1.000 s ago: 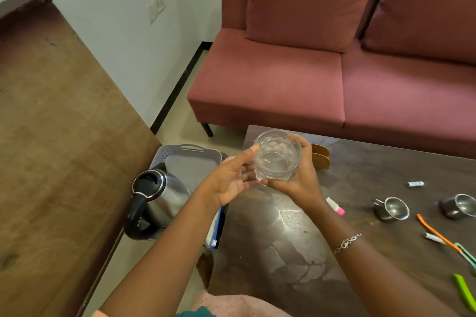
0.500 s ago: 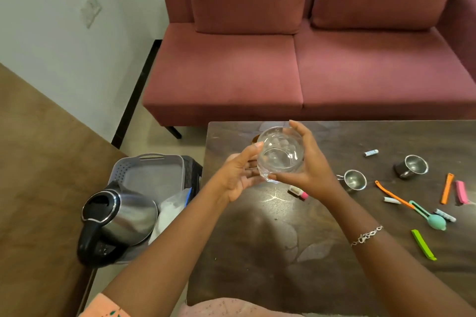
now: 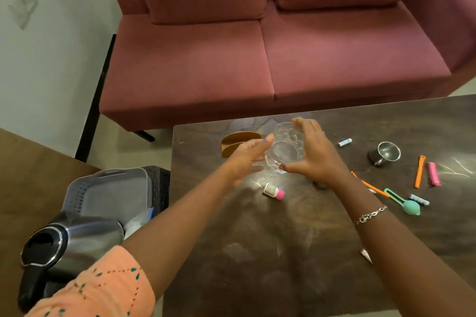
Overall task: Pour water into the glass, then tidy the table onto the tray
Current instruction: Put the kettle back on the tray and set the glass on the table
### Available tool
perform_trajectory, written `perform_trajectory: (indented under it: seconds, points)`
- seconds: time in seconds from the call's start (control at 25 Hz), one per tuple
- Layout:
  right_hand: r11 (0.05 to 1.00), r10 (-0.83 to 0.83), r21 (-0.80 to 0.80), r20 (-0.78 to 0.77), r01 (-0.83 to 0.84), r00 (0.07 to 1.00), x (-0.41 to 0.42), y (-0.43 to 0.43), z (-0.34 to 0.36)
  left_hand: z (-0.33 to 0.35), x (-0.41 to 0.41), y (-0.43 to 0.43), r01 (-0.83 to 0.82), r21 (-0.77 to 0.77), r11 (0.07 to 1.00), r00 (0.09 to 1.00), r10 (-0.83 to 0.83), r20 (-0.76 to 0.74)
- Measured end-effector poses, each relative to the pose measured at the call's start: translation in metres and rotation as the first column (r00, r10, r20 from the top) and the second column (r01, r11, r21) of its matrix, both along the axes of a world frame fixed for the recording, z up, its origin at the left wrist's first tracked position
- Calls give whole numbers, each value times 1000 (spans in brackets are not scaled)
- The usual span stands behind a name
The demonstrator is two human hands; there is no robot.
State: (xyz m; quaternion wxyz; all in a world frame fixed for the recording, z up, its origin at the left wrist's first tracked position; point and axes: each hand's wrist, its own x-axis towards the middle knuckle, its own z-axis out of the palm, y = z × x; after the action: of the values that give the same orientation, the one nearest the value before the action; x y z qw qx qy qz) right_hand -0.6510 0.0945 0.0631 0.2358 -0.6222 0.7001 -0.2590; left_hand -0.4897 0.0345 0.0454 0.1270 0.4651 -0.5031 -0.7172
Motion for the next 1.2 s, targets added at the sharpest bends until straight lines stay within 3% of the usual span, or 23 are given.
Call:
perform_trajectory:
  seconds: [0.08, 0.16, 0.24, 0.36, 0.56, 1.2]
  points:
    - [1000, -23, 18, -32, 24, 999, -18, -7, -17, -9, -11, -11, 97, -274, 957, 976, -38, 213]
    - [997, -58, 45, -50, 60, 997, -36, -16, -36, -21, -17, -23, 343, -505, 792, 879, -82, 469]
    - [995, -83, 58, -62, 87, 995, -51, -25, -55, -33, -22, -31, 572, -534, 622, 746, -125, 654]
    - [990, -122, 66, -85, 128, 989, -69, -42, -83, -53, -33, -41, 731, -477, 489, 606, -144, 782]
    - [977, -188, 81, -98, 197, 977, -85, -68, -125, -82, -46, -58, 815, -428, 390, 511, -136, 849]
    - [921, -294, 219, -149, 321, 944, -80, -86, -193, -110, -34, -61, 839, -423, 342, 485, -119, 866]
